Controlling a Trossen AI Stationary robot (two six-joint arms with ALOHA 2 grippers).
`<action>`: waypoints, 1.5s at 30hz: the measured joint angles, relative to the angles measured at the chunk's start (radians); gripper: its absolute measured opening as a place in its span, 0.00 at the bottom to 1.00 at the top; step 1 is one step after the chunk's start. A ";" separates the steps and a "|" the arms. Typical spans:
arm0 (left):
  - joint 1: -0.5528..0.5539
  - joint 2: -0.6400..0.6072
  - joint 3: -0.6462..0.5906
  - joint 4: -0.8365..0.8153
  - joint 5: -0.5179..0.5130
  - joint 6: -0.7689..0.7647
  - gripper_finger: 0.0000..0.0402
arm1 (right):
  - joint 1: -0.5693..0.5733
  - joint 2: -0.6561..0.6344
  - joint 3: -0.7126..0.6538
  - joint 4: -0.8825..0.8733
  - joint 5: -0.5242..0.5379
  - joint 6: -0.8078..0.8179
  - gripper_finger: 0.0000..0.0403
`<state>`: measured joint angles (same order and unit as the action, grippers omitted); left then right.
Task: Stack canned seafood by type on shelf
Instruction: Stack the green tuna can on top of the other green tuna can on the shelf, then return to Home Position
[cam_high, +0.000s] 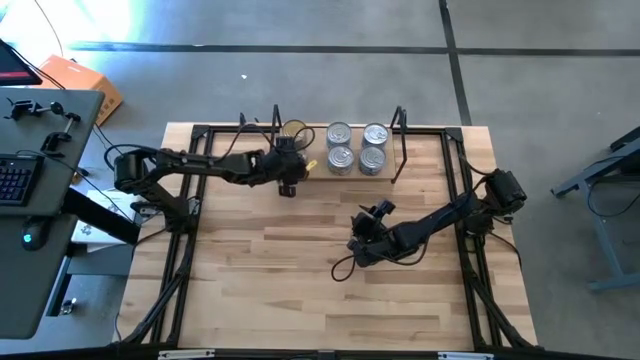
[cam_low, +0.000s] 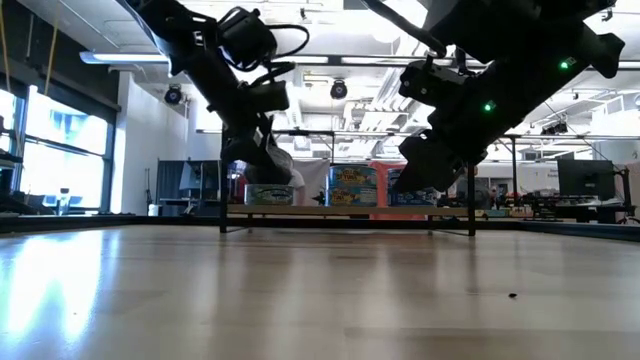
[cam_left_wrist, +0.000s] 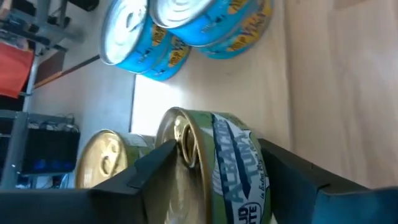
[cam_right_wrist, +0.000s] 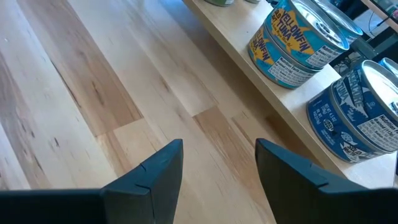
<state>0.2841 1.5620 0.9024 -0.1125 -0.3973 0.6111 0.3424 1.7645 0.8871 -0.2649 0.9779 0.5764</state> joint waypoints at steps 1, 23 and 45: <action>0.006 0.000 0.000 0.008 0.001 0.005 0.53 | 0.000 0.000 0.000 0.000 0.000 0.000 0.48; -0.127 -0.033 0.044 0.010 -0.171 -0.065 0.62 | -0.001 -0.002 0.002 0.005 -0.030 -0.015 0.48; -0.204 -0.696 -0.367 0.045 0.086 -0.499 0.36 | -0.170 -0.606 -0.568 0.668 -0.568 -0.446 0.48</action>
<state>0.0803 0.8662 0.5354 -0.0675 -0.3110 0.1120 0.1723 1.1582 0.3192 0.4029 0.4097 0.1307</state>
